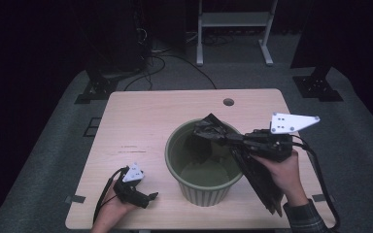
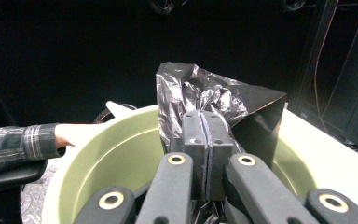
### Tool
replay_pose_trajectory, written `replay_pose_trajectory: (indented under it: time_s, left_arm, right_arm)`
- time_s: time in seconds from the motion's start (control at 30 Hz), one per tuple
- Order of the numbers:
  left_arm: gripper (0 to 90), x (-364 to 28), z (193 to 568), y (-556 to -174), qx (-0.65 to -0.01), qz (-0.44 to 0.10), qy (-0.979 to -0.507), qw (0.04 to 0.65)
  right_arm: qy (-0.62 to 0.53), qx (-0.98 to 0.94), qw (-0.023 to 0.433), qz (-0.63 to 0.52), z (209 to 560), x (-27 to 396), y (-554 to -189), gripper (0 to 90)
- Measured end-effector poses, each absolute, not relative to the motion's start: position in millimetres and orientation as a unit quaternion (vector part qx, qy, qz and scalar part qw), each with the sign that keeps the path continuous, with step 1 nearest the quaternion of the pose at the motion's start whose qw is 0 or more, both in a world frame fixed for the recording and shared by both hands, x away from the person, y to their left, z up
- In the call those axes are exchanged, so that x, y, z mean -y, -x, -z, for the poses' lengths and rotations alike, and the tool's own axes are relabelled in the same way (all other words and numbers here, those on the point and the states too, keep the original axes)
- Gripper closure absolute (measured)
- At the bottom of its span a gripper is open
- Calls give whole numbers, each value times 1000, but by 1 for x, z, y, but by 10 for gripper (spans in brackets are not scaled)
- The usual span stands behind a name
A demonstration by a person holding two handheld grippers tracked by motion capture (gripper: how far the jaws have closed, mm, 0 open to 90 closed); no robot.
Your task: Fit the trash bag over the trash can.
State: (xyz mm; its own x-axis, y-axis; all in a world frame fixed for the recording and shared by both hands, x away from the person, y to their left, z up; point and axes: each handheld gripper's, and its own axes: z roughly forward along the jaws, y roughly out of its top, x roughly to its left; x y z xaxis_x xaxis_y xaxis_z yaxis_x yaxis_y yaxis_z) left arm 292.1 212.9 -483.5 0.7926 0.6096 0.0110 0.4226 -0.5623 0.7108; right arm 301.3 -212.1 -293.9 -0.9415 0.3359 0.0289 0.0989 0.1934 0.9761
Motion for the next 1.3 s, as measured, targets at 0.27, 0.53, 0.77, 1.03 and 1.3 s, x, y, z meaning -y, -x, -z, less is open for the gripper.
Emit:
replay_pose_trajectory:
  time_s: [0.27, 0.53, 0.77, 1.03, 1.3]
  left_arm:
    - [0, -213, 484, -293, -294, -129, -874, 364]
    - [0, -213, 484, -292, -294, -129, -874, 364]
    - [0, -213, 484, -292, -294, -129, -875, 363]
    - [0, -213, 484, -292, -294, -129, -875, 363]
    - [0, -213, 484, -292, -295, -129, -874, 363]
  right_arm:
    - [-144, -790, 107, -587, 280, 187, -317, 716]
    - [-157, -784, 115, -589, 282, 207, -304, 588]
    - [-179, -776, 132, -591, 290, 245, -287, 587]
    - [-207, -766, 143, -591, 305, 281, -270, 599]
    - [-205, -751, 111, -617, 317, 297, -239, 604]
